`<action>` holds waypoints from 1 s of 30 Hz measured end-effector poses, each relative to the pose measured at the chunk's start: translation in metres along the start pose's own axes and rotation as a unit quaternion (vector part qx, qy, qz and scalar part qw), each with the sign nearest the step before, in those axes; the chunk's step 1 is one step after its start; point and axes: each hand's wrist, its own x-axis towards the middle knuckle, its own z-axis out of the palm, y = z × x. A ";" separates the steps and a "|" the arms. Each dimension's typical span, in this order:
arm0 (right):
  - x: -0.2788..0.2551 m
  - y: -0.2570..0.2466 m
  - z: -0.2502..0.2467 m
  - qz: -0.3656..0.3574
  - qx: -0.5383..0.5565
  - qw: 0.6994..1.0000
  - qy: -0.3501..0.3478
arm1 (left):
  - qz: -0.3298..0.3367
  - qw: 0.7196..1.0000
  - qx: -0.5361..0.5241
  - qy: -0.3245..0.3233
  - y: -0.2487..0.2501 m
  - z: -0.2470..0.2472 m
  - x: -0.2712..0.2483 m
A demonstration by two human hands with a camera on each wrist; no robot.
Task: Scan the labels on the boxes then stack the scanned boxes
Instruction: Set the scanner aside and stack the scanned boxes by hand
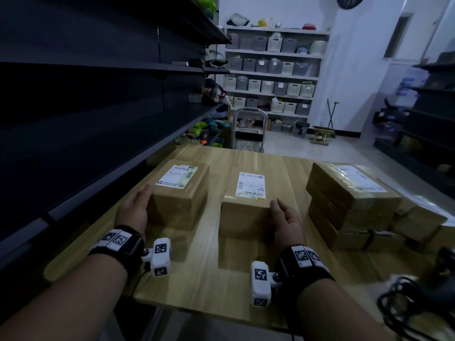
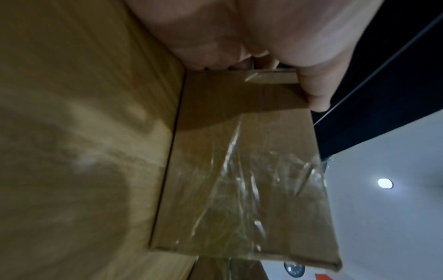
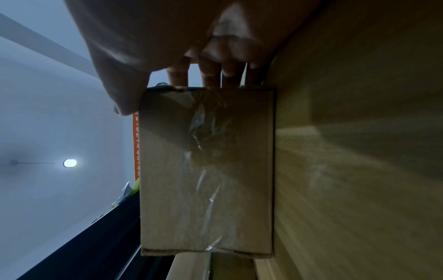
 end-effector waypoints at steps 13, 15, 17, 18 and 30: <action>-0.002 -0.004 0.032 -0.013 -0.052 0.998 -0.045 | 0.008 0.998 -0.062 -0.030 -0.004 0.000 -0.005; -0.003 -0.003 0.039 -0.018 -0.043 0.997 -0.055 | 0.018 0.998 -0.058 -0.028 -0.005 0.000 -0.003; -0.003 0.000 0.045 -0.015 -0.028 0.998 -0.060 | 0.026 0.998 -0.054 -0.026 -0.008 -0.001 0.001; -0.005 0.000 0.048 -0.016 -0.022 0.998 -0.062 | 0.033 0.998 -0.054 -0.025 -0.010 -0.002 0.003; -0.004 0.000 0.047 -0.024 -0.021 0.996 -0.084 | 0.048 0.997 -0.059 -0.017 -0.014 -0.003 0.010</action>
